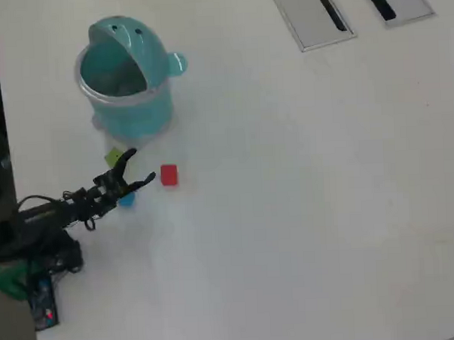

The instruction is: Grasp RGB lego blocks and put them in the bin one by one.

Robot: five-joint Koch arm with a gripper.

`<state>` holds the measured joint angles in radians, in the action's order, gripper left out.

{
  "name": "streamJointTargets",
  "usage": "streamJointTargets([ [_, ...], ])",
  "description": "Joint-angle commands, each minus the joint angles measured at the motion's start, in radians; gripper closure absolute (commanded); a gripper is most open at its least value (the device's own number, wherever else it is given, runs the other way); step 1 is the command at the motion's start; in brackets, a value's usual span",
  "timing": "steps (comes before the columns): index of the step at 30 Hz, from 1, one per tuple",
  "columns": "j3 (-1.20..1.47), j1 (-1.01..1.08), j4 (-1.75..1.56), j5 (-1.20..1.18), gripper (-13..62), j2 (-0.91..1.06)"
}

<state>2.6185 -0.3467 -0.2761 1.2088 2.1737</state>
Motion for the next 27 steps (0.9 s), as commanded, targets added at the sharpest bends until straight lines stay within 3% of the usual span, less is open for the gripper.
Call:
streamJointTargets([
  [1,-0.12,0.002,-0.005,0.127,15.2,-0.021],
  [10,-0.196,-0.028,0.08,0.413,15.4,-0.118],
  [18,-0.144,-0.075,0.117,0.457,15.4,-0.15],
  [27,-0.267,-0.052,0.218,0.537,15.4,-0.293],
])
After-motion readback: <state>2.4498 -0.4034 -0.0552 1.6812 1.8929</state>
